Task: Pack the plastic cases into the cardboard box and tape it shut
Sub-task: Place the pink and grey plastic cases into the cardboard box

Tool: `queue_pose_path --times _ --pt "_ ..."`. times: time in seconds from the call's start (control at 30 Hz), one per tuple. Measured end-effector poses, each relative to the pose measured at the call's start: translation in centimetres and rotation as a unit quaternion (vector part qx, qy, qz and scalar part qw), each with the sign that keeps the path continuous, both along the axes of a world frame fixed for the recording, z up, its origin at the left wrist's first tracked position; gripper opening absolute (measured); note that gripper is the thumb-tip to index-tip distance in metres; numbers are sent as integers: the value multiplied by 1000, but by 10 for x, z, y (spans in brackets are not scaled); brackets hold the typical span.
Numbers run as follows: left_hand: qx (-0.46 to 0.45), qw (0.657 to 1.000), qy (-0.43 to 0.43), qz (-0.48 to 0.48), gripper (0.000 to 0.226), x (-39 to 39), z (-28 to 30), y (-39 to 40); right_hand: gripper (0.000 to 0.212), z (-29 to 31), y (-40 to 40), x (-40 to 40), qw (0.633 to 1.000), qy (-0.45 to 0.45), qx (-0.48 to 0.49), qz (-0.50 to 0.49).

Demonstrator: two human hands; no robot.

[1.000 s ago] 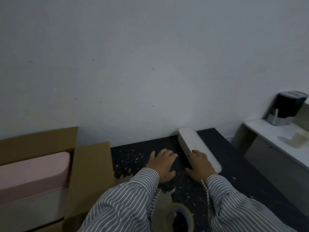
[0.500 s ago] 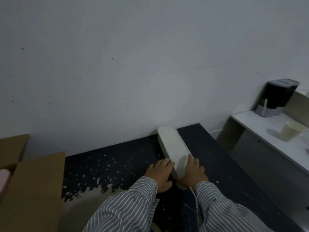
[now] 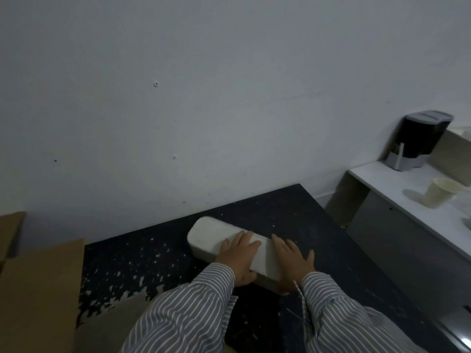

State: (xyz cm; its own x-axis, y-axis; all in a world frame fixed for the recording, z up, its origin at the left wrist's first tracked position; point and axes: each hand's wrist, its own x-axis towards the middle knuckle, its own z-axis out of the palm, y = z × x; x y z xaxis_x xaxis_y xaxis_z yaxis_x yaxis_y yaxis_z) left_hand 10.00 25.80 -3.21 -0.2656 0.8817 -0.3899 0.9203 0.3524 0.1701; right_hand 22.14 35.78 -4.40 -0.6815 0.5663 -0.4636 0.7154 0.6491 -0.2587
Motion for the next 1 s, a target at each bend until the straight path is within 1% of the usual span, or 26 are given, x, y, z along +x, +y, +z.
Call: queue_pose_path --times 0.17,0.3,0.4,0.53,0.73,0.9,1.0 --pt "-52 999 10 11 94 -9 -8 -5 105 10 1 1 997 -19 -4 70" --pt "-55 998 19 27 104 -17 -15 -14 104 15 5 2 996 -19 -10 86" --pt "-56 994 13 89 114 -29 -15 -26 105 14 6 2 995 -27 2 97" --pt "-75 993 46 76 118 -38 -15 -38 104 10 2 1 995 -19 12 93" --pt "-25 991 96 93 113 -39 -17 -59 100 16 -13 -8 993 26 44 105" --pt "45 981 160 103 108 -54 21 -85 102 37 -26 -28 986 95 82 105" --pt "79 972 194 106 106 -65 50 -103 104 59 -38 -42 978 141 109 109"
